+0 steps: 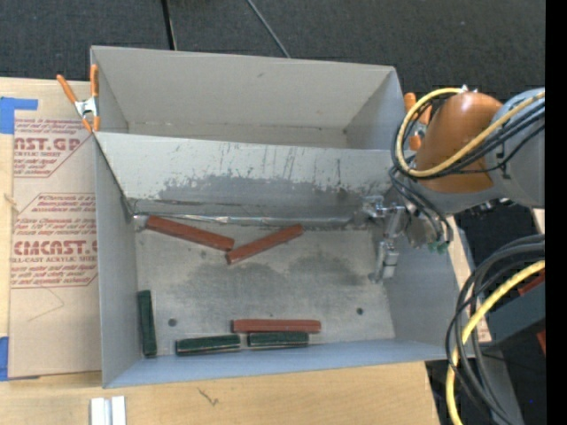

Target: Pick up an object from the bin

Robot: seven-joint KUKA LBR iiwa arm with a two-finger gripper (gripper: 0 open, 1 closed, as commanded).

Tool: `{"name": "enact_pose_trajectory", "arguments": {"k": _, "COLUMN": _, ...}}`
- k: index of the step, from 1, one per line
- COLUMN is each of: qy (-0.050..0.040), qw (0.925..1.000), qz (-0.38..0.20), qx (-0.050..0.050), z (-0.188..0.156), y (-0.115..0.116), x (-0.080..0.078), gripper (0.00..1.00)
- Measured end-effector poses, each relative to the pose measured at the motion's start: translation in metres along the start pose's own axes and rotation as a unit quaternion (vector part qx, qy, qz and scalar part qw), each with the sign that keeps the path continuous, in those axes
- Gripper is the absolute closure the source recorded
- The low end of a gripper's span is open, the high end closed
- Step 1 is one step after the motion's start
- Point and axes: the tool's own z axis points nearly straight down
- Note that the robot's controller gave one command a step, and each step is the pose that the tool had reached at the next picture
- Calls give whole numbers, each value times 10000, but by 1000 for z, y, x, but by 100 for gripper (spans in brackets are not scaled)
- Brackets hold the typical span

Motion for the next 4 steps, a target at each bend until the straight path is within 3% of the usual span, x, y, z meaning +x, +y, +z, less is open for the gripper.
{"name": "enact_pose_trajectory", "arguments": {"k": 1, "qy": 51, "qw": 9999, "qz": -109, "qx": -18, "z": 43, "y": 12, "x": 2, "gripper": 0}}
{"name": "enact_pose_trajectory", "arguments": {"k": 2, "qy": 30, "qw": 9999, "qz": -111, "qx": -10, "z": 31, "y": 22, "x": 50, "gripper": 0}}
{"name": "enact_pose_trajectory", "arguments": {"k": 3, "qy": 79, "qw": 9995, "qz": 317, "qx": -15, "z": -18, "y": 39, "x": 47, "gripper": 0}}
{"name": "enact_pose_trajectory", "arguments": {"k": 4, "qy": -24, "qw": 9992, "qz": -404, "qx": -4, "z": -31, "y": 62, "x": 39, "gripper": 0}}
